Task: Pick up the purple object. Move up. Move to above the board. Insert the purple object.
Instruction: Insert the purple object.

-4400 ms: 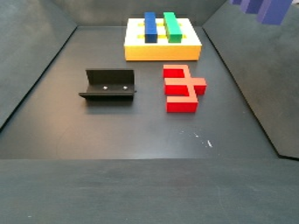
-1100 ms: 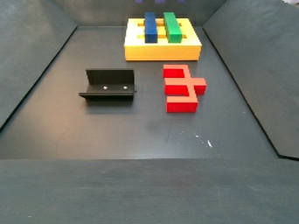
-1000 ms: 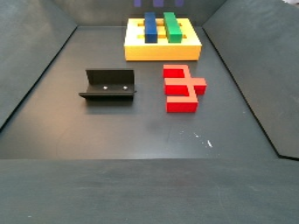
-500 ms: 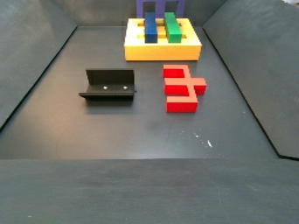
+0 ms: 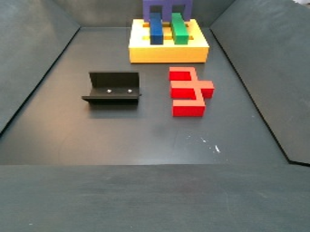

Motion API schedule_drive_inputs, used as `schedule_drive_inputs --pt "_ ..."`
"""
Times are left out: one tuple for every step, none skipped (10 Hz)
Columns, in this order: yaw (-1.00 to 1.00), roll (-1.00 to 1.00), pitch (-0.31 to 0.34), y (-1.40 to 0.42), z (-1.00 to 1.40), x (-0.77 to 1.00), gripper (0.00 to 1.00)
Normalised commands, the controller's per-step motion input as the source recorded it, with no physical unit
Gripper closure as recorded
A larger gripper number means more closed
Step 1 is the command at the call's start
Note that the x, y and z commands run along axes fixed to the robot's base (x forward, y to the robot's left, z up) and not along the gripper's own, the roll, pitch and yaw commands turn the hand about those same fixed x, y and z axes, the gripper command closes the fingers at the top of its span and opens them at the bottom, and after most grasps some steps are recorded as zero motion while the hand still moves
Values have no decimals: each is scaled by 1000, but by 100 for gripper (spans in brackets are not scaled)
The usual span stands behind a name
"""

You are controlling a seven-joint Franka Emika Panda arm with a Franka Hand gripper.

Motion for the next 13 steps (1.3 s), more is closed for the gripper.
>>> schedule_drive_inputs --pt "0 0 -31 0 -360 49 100" --pt "0 -7 -61 0 -366 0 100" --pt "0 0 0 0 -231 74 100" --pt "0 47 0 -57 -280 29 100" --pt "0 0 0 -246 -303 151 100" --pt "0 0 0 -306 -274 171 100" --pt "0 0 0 -103 -317 94 100" --pt "-29 0 0 0 -363 109 100" --pt "0 0 41 -266 -3 243 100" --pt "0 0 90 -149 117 197 100" --pt "0 -86 59 0 31 169 100" --pt "0 -94 57 0 171 131 100" --pt "0 -119 70 0 246 140 100"
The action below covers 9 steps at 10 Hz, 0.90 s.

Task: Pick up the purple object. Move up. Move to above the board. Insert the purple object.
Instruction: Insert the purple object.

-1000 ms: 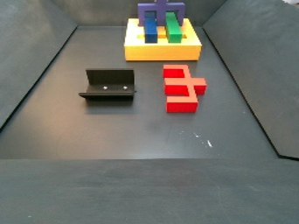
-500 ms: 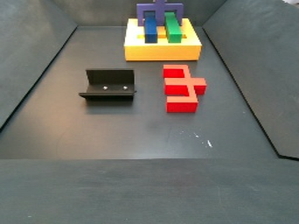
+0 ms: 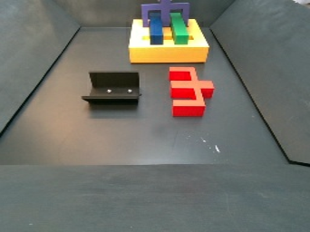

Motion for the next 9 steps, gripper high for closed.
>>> schedule_drive_inputs --pt "-6 -179 50 109 183 77 100" --pt "0 -241 41 151 169 109 100" --pt "0 -291 0 231 57 26 100" --pt "0 -263 0 257 -11 3 100" --pt "0 -201 -40 189 -120 0 100" --pt "-14 -94 -30 134 -106 -54 100" --pt "-11 0 0 34 0 -17 100" --pt "-149 -217 0 0 -17 20 100" --pt "0 -371 103 0 11 0 100"
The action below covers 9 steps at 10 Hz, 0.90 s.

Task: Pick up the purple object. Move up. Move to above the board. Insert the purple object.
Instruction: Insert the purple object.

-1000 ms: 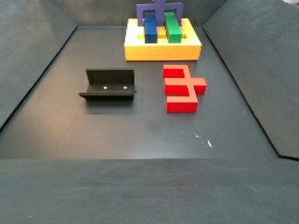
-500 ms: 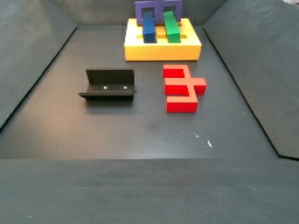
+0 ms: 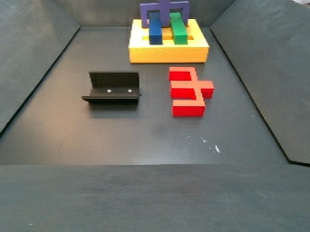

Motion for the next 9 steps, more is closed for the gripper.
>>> schedule_drive_inputs --pt "0 -496 71 0 0 -3 100" --pt "0 -500 83 17 0 -11 100" --pt "0 -500 57 49 0 -40 100" --pt "0 -494 0 131 -63 -74 100" --pt "0 -479 0 109 -60 -106 100" --pt "0 -471 -34 109 -120 -129 100" --pt "3 -467 -74 63 -171 -111 100" --pt "9 -337 -127 0 -306 -60 100" --pt "6 -189 -123 -26 -294 -20 100"
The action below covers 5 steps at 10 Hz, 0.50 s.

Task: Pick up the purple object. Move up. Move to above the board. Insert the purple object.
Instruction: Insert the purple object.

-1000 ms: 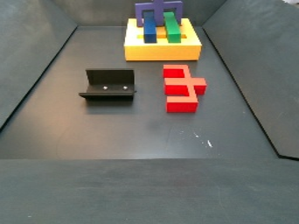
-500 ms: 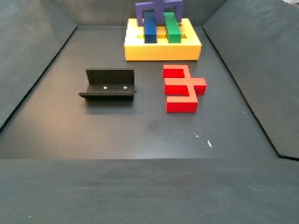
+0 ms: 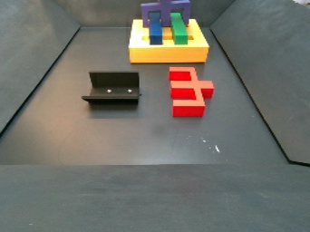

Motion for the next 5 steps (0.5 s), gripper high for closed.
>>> schedule_drive_inputs --pt "0 -331 -43 -91 -103 -17 100" --pt "0 -403 -90 -3 -103 -106 100" --pt "0 -399 -147 0 -140 -66 100" --pt "0 -470 -100 0 0 -31 100" --pt "0 -500 -57 -20 3 0 100"
